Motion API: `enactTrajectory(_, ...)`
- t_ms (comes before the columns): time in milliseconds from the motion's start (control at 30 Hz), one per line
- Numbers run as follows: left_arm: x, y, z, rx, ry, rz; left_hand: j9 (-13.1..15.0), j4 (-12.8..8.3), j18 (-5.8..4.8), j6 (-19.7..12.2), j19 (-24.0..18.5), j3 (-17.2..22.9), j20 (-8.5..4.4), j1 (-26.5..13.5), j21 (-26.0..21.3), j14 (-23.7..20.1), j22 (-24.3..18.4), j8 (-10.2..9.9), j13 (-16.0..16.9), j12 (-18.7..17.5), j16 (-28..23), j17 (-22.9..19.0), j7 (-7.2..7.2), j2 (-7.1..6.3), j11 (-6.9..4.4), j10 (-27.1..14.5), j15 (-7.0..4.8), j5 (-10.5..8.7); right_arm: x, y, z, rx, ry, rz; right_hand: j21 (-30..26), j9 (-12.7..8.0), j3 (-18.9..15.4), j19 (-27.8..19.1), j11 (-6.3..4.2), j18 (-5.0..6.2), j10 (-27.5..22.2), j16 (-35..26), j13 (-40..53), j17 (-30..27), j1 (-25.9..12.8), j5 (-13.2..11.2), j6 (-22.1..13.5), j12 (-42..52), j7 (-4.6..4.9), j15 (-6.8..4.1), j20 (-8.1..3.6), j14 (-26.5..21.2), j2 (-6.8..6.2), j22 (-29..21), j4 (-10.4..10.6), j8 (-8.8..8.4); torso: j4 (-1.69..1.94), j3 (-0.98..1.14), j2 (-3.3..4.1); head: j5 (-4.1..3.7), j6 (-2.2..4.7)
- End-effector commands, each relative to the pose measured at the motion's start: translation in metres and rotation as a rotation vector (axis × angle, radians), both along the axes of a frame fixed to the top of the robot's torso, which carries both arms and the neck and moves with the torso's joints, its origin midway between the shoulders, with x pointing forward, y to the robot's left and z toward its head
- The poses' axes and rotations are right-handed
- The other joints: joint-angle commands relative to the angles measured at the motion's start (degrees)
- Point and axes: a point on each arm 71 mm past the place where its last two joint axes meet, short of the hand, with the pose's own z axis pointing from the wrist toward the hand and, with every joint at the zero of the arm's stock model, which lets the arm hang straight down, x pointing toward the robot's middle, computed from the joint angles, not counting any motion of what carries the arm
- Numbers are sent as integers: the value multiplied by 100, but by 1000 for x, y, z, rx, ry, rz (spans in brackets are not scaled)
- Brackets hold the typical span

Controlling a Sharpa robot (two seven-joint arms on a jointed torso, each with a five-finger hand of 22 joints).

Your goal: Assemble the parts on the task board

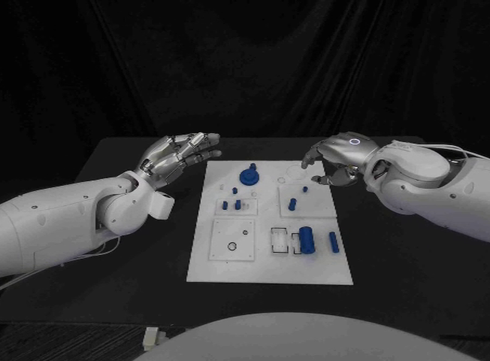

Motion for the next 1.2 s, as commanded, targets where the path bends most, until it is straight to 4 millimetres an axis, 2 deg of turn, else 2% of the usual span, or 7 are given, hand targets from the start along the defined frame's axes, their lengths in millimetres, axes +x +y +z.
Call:
enactTrajectory(33, -2, 2, 12, -147, -124, 19, 8, -17, 111, 7, 13, -25, 49, 91, 22, 28, -28, 30, -19, 47, 27, -10, 47, 1, 5, -44, 24, 70, 0, 1, -8, -61, -27, 10, 21, -2, -57, 31, 18, 68, -1, 9, -46, 346, -67, -28, 59, -26, -22, -39, -37, 207, 23, 811, 10, -38, 10, -6, -4, -33, -1)
enactTrajectory(300, -4, 5, 11, -143, -117, 22, 11, -16, 110, 14, 35, -19, 75, 154, 25, 45, -59, 45, -41, 73, 52, -15, 56, 21, 25, -55, 38, 144, 1, 4, -22, -74, -5, 13, 26, 6, -108, 56, 26, 65, 100, 11, -140, 343, -6, 23, 161, -48, 2, -36, -36, 217, 66, 816, -12, -103, -4, 2, 4, -53, -1)
enactTrajectory(367, -4, 6, 11, -141, -115, 23, 12, -16, 110, 14, 40, -18, 79, 163, 26, 45, -63, 47, -44, 77, 53, -16, 58, 23, 27, -56, 40, 154, 1, 5, -26, -79, 2, 12, 10, 5, -106, 58, 29, 67, 132, 5, -191, 333, 38, 134, 180, -70, 5, -36, -37, 216, 79, 814, -39, -153, -6, 2, 3, -44, -1)
enactTrajectory(700, -4, 6, 9, -140, -107, 18, 11, -19, 109, 6, 92, -19, 118, 213, 45, 50, -80, 53, -64, 82, 67, -23, 63, 22, 32, -83, 50, 188, 8, 8, -38, -102, 25, 11, -19, 11, -85, 53, 29, 71, 184, -19, -236, 301, 64, 193, 226, -80, 10, -36, -36, 206, 118, 809, -50, -185, -7, 2, -2, 37, -1)
enactTrajectory(900, -4, 8, 9, -136, -106, 24, 2, -21, 109, -39, 153, -15, 133, 269, 63, 51, -98, 38, -88, 69, 79, -31, 34, 28, 29, -142, 71, 227, 12, 7, -43, -111, 31, 11, -42, 13, -81, 44, 28, 75, 200, -53, -254, 257, 62, 190, 247, -85, -1, -35, -36, 190, 128, 804, -49, -196, 1, 0, 2, -31, -1)
enactTrajectory(1067, -4, 9, 8, -131, -103, 26, -6, -26, 105, -81, 191, -8, 141, 315, 71, 61, -114, 24, -100, 73, 95, -35, 23, 34, 31, -169, 88, 264, 15, 6, -46, -115, 39, 3, -41, 6, -92, 43, 31, 73, 214, -61, -278, 248, 39, 175, 241, -97, -2, -32, -34, 182, 120, 806, -40, -231, -4, -1, 1, -23, -1)
enactTrajectory(1200, -4, 9, 7, -128, -99, 26, -8, -44, 97, -99, 230, 25, 149, 395, 77, 45, -133, 24, -111, 78, 93, -47, 42, 63, 53, -200, 99, 316, 16, 5, -48, -109, 50, -8, -64, 9, -92, 28, 33, 75, 240, -103, -315, 197, 39, 132, 273, -110, 55, -26, -29, 157, 131, 803, -42, -260, -3, 0, 1, -31, -1)
